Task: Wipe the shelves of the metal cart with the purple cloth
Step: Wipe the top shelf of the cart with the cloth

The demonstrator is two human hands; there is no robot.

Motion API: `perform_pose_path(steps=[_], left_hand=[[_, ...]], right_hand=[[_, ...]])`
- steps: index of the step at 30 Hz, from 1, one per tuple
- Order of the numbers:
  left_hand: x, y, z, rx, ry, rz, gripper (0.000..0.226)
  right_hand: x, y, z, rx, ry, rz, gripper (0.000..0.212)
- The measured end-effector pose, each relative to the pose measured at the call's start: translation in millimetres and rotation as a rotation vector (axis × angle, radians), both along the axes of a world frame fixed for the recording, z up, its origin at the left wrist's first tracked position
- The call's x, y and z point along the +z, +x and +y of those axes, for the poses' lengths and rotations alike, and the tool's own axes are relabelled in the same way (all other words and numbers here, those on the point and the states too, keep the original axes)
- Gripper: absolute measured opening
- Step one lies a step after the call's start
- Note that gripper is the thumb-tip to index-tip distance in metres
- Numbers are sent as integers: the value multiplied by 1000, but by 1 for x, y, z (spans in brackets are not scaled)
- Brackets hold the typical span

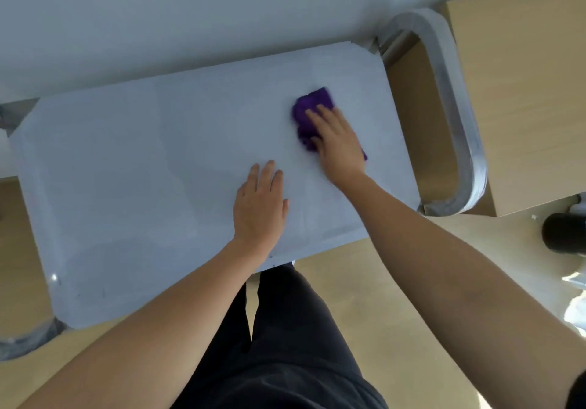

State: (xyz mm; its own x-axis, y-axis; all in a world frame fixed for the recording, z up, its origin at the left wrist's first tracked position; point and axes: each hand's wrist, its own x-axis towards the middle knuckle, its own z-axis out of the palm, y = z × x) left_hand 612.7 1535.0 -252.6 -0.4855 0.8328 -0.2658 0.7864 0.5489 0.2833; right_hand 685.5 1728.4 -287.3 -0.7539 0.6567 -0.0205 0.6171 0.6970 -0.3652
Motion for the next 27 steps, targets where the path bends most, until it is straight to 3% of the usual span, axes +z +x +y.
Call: perform_pose_path(steps=[3,7,9,12,14,16,20,22,23,27], left_hand=[[0,-6,35,-111,8,-17,57],[-4,-14,70,-168,-45,-13,56],[-6,-12,75,-118,-60,-25,53],[-9,-7,73,-88,-35,-46,57],[-8,-5,74,-94,-42,-68,58],[-7,-5,77,-94,-43,-78,55],[-5,-6,78,-97,-48,-79,54],[-7,-5,77,-82,-33,-87,55],[-8,-5,76,-73,-24,-88,55],[-11,-10,70,-65,26,-87,57]], right_hand=[[4,12,48,-326,-48,-15,49],[6,-19,46,-567,-28,-65,53],[5,-43,19,-376,-13,-47,56],[0,-49,14,192,-18,11,52],[-1,-37,45,319,14,20,51],[-1,-22,77,163,14,39,51],[1,-18,107,-411,-38,40,51],[4,-43,84,-486,-37,14,51],[6,-56,68,-387,-42,43,52],[-1,-76,27,352,-84,92,50]])
